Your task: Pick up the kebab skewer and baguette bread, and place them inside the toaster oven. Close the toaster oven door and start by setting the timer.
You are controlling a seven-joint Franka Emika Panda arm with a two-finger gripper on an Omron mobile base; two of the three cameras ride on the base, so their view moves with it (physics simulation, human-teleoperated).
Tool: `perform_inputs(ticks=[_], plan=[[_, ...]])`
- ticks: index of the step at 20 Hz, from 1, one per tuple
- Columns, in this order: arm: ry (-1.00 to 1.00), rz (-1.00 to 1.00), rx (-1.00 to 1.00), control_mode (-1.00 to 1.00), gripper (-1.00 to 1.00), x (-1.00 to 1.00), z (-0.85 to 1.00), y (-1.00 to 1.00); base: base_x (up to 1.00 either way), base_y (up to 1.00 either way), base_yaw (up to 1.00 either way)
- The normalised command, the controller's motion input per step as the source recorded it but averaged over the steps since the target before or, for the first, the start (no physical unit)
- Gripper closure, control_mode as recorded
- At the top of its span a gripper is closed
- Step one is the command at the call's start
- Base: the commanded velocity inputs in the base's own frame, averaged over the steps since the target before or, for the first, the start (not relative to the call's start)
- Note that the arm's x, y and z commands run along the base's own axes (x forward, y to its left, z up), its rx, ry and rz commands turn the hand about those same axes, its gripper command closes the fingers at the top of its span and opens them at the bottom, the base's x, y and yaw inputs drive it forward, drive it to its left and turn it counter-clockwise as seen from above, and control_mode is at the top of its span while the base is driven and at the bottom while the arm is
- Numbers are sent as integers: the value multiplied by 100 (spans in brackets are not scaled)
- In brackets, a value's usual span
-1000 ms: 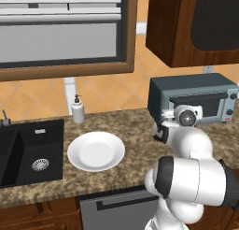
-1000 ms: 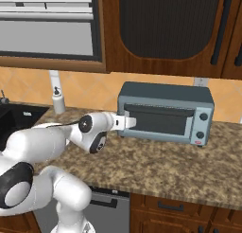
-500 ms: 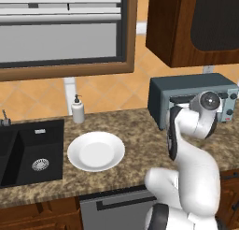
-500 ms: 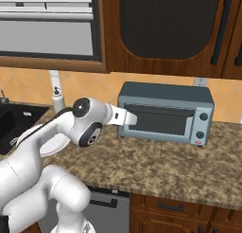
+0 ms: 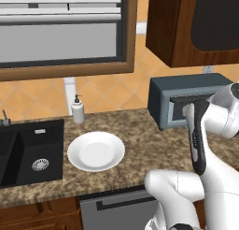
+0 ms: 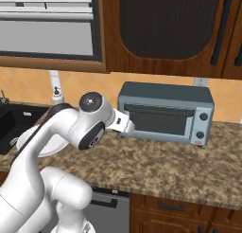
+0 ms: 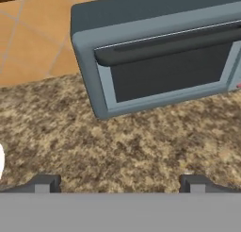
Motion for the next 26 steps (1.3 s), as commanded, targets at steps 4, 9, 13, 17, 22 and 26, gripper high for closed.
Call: perform_inputs(ticks=[4, 9, 13, 17, 22, 26], plan=[[0, 4, 5, -100, -100, -7, -44, 48, 0, 0, 0], [14, 0, -1, -100, -100, 0, -37, 45, 0, 0, 0], [20, 1, -1, -100, -100, 0, -53, 8, 0, 0, 0], [5, 1, 0, -100, -100, -20, -3, 0, 0, 0, 0], [0, 1, 0, -100, -100, -47, 10, 0, 0, 0, 0], [0, 0, 0, -100, -100, -20, 0, 1, 0, 0, 0]])
